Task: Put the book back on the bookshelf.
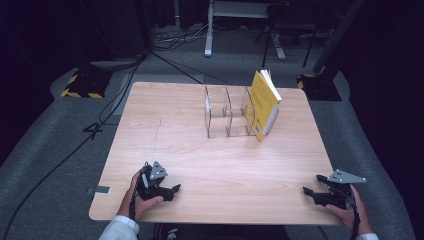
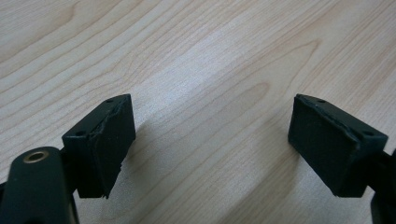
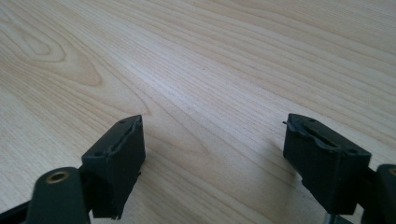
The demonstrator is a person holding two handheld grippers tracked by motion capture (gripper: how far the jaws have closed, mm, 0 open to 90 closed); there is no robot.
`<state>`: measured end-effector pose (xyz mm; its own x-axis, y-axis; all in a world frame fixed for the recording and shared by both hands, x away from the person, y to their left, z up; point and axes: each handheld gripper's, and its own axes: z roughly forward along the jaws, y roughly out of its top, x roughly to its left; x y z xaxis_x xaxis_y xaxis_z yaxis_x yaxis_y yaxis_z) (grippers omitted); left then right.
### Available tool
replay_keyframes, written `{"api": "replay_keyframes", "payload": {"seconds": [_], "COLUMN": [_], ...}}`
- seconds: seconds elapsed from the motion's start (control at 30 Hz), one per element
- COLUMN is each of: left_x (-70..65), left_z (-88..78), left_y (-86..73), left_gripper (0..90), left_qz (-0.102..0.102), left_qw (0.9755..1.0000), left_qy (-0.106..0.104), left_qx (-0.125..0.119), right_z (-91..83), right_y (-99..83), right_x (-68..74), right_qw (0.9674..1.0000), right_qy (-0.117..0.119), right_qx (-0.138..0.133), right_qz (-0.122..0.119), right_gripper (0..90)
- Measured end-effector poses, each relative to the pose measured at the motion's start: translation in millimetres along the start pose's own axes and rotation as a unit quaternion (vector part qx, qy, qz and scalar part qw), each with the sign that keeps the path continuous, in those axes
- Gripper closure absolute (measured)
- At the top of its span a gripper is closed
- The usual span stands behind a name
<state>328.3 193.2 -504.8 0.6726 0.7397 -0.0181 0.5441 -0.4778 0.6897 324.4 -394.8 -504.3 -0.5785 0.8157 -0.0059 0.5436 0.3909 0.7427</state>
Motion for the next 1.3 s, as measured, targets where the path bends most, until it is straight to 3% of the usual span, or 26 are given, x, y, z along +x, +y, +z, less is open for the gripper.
{"api": "replay_keyframes", "payload": {"seconds": [1.3], "left_x": [3.3], "left_z": [5.2], "left_y": [6.1], "left_gripper": [14.8], "left_qz": [0.005], "left_qw": [1.0000], "left_qy": [-0.003], "left_qx": [0.002], "right_z": [-0.2], "right_y": [-0.4], "right_x": [-0.4], "right_qw": [0.9999], "right_qy": [-0.010], "right_qx": [0.000], "right_qz": [0.011], "right_gripper": [20.8]}}
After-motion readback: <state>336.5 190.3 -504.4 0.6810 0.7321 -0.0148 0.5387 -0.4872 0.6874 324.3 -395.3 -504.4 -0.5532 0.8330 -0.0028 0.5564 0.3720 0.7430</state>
